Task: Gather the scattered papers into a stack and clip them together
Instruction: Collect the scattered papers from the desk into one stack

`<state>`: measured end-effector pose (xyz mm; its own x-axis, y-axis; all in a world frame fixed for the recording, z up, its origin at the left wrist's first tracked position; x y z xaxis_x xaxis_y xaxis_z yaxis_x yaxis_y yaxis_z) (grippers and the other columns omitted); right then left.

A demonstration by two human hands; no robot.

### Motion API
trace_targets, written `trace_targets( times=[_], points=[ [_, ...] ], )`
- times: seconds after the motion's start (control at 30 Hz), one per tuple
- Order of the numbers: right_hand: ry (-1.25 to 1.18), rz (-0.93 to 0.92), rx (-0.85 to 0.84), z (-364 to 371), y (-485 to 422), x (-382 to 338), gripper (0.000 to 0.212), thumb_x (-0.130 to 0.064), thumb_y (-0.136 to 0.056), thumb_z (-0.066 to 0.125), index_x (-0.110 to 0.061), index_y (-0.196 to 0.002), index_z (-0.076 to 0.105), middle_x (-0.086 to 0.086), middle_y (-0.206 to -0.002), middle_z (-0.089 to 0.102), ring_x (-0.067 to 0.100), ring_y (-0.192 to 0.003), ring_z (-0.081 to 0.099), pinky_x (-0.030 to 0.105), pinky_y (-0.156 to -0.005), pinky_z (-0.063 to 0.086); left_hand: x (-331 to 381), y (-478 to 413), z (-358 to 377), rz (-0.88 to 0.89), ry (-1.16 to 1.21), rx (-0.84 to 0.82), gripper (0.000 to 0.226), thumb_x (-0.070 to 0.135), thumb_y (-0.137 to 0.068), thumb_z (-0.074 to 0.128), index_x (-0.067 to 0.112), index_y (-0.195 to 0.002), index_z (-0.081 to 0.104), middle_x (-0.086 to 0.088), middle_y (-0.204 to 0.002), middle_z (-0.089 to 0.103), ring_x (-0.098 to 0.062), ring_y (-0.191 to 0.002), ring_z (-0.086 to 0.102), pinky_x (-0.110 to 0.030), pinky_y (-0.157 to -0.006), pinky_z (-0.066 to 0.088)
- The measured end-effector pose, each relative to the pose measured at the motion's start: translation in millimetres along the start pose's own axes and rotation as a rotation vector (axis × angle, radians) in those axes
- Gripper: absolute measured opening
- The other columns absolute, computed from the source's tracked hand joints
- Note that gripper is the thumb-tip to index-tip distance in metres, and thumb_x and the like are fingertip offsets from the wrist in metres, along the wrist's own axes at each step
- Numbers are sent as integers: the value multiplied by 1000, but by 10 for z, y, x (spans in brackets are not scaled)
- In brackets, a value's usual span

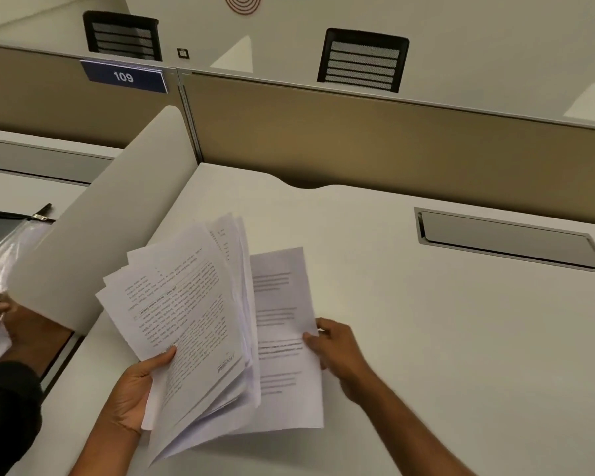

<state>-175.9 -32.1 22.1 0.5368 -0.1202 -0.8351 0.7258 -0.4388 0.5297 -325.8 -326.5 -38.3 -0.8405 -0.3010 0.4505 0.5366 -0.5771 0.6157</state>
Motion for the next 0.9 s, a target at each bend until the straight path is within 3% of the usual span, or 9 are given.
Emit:
trace_targets(
  times=[0.27,0.4,0.5,0.57,0.63,0.77,0.9],
  points=[
    [-86,-63,63,-1181,355,-111,22,-11,-100,61,-16,-116,74,5,-109,81,36,-106,75,51,-90,56,-348,-109,727,-18,-176,-64,97,7,-49,99,7,-138,62,-23,-144,59,-41,-114,69,-58,-102,52],
    [-138,-63,50,-1611,487,11,20,-16,-98,63,-20,-112,79,15,-111,79,55,-113,62,49,-83,46,-679,-57,1201,-90,-206,-96,92,2,-53,97,1,-137,61,-27,-132,66,-42,-105,73,-56,-90,59],
    [-166,-54,34,-1908,632,59,21,-14,-99,64,-15,-114,78,16,-111,79,50,-113,66,62,-96,51,-972,-10,1552,-99,-209,-108,73,-3,-69,83,-1,-138,60,-28,-128,68,-43,-103,74,-57,-87,60],
    [-171,-52,26,-2127,748,77,22,-13,-99,64,-13,-117,76,16,-112,79,47,-113,68,65,-104,47,-1171,9,1777,-94,-201,-105,61,-3,-75,71,-1,-135,62,-29,-125,69,-43,-100,74,-57,-86,60],
    [-169,-64,24,-2347,855,86,24,-14,-99,63,-13,-119,75,14,-112,79,43,-110,71,62,-101,50,-1358,30,1970,-84,-209,-98,56,-2,-79,67,-1,-134,64,-29,-127,68,-43,-103,73,-58,-91,59],
    [-167,-92,17,-2753,1055,97,26,-17,-99,64,-13,-123,73,7,-110,81,31,-103,77,41,-85,63,-1628,78,2268,-55,-277,-80,61,-4,-76,77,1,-135,63,-28,-140,61,-48,-130,57,-62,-113,41],
    [-170,-119,8,-3055,1218,155,26,-21,-99,66,-13,-122,73,6,-109,81,26,-100,77,33,-80,63,-1897,132,2613,-73,-315,-137,69,-3,-69,86,2,-134,64,-28,-140,61,-48,-133,55,-64,-115,37]
  ],
)
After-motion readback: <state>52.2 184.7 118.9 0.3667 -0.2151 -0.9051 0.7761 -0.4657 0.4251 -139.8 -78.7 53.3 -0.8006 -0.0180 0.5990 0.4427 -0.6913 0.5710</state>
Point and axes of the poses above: each hand's wrist, its own y-axis away from the middle knuckle, its own z-axis out of the palm, x = y × z, the point moved 2 cm from there along -y, towards the middle knuckle
